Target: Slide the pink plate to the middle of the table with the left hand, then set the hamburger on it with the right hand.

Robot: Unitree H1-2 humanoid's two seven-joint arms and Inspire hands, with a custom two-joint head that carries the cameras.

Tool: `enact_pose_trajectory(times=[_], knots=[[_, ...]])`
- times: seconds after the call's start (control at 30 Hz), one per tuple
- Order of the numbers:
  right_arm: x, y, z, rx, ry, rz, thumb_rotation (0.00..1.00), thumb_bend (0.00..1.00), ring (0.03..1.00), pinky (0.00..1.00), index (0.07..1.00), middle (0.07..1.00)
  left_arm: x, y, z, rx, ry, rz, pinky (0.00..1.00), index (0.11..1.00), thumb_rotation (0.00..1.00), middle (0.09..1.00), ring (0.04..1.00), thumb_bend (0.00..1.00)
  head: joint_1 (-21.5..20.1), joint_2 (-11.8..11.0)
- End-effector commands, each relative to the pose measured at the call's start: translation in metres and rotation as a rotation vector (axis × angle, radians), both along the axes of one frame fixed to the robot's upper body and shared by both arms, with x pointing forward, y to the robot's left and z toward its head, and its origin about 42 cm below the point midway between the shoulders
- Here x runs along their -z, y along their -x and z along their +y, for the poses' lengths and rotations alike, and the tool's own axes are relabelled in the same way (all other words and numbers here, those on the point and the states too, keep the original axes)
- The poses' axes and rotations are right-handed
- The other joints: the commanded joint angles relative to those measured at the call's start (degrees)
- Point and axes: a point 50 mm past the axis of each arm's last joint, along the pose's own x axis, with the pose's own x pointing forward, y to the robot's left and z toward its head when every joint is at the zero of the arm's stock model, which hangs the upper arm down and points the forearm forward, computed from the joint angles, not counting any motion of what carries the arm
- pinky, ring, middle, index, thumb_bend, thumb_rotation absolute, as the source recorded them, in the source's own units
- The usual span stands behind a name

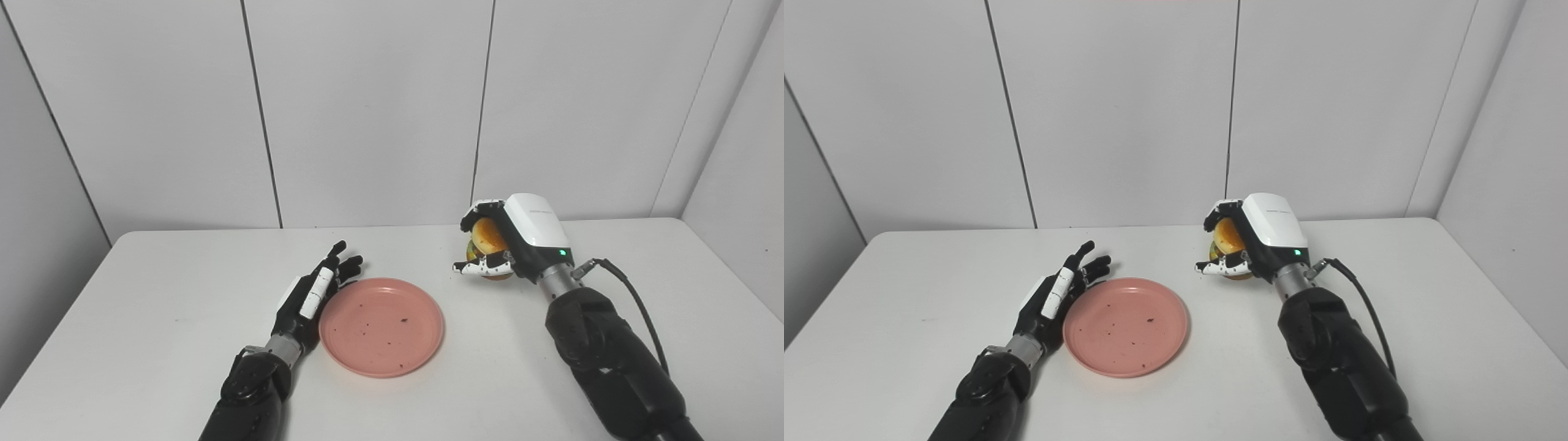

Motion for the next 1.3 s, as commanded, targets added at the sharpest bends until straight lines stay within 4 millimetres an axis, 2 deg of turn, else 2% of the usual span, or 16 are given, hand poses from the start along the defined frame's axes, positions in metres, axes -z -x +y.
enact_pose_trajectory(times=[0.0, 0.17, 0.33, 0.47, 0.7, 0.9, 1.27], knots=[[-0.035, -0.009, 0.015, -0.06, -0.015, -0.124, 0.17, 0.51, 0.437, 0.36, 0.487, 0.529, -0.007, -0.004, -0.009, 0.011, -0.004, -0.011, 0.85, 0.953, 0.82, 0.867, 0.9, 0.96, 0.5, 0.0], [-0.03, -0.013, 0.029, -0.093, -0.02, -0.108, 0.17, 0.51, 0.471, 0.41, 0.487, 0.55, -0.006, -0.003, -0.015, 0.009, 0.005, -0.012, 0.86, 0.95, 0.82, 0.873, 0.906, 0.97, 2.5, -0.3], [-0.027, -0.016, 0.041, -0.141, -0.007, -0.113, 0.17, 0.51, 0.467, 0.4, 0.488, 0.54, -0.005, -0.002, -0.02, 0.004, 0.014, -0.011, 0.86, 0.944, 0.84, 0.877, 0.923, 0.97, 5.2, -0.3], [-0.028, -0.017, 0.052, -0.168, 0.0, -0.103, 0.17, 0.51, 0.473, 0.4, 0.488, 0.548, -0.003, -0.001, -0.023, -0.016, 0.024, 0.003, 0.86, 0.932, 0.89, 0.859, 0.902, 0.95, 6.2, -0.4], [-0.028, -0.014, 0.069, -0.215, -0.004, -0.099, 0.17, 0.51, 0.442, 0.38, 0.488, 0.527, -0.002, 0.0, -0.025, -0.028, 0.033, 0.01, 0.84, 0.927, 0.94, 0.847, 0.894, 0.96, 6.7, -0.5], [-0.021, -0.01, 0.083, -0.235, 0.046, -0.08, 0.17, 0.51, 0.468, 0.4, 0.488, 0.544, -0.002, 0.0, -0.023, -0.022, 0.027, 0.005, 0.84, 0.93, 0.95, 0.853, 0.894, 0.94, 6.6, -0.4], [0.001, -0.008, 0.09, -0.259, 0.073, -0.018, 0.17, 0.51, 0.472, 0.39, 0.488, 0.559, -0.002, 0.001, -0.019, -0.013, 0.029, -0.003, 0.85, 0.926, 0.96, 0.864, 0.904, 0.93, 5.9, -0.3]])
